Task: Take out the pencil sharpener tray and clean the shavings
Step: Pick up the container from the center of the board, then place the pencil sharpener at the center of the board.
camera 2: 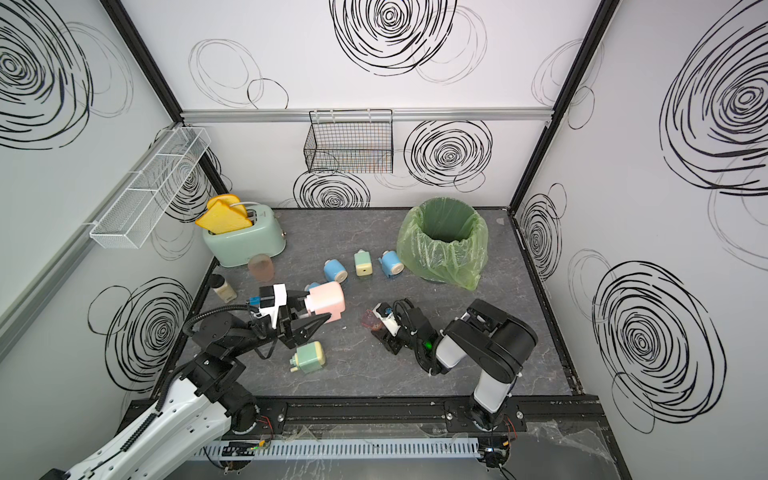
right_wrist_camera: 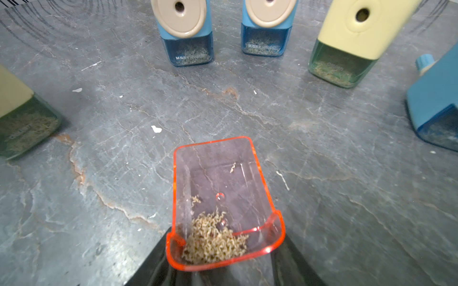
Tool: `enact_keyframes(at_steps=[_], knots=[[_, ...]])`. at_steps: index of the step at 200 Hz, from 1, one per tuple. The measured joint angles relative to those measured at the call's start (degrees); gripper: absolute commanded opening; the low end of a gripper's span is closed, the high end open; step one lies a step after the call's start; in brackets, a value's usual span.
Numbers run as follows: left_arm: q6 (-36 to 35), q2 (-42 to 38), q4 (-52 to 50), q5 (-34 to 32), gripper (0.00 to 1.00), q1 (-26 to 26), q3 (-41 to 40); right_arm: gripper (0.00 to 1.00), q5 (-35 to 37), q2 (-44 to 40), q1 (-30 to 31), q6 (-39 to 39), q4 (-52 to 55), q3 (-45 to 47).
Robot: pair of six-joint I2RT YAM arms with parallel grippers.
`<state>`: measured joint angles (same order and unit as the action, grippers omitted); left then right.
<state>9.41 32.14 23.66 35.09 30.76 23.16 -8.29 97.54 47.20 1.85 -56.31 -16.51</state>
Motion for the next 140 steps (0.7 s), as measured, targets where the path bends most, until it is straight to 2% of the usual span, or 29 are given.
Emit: enact_keyframes(at_steps=[27,67,140], knots=[[0.0,0.0,0.0,0.0,0.06,0.0,0.0,0.4,2.1,-4.5,1.1,0.5,3.0,0.6],[0.0,0.0,0.0,0.0,0.06,0.0,0.0,0.39,5.6,-15.4,1.9,1.9,11.1,-0.2],[-0.1,-1.1,-1.6,-3.1,0.08,0.9,0.2,0.39,14.7,-28.2,2.2,4.8,37.2,-16.4]])
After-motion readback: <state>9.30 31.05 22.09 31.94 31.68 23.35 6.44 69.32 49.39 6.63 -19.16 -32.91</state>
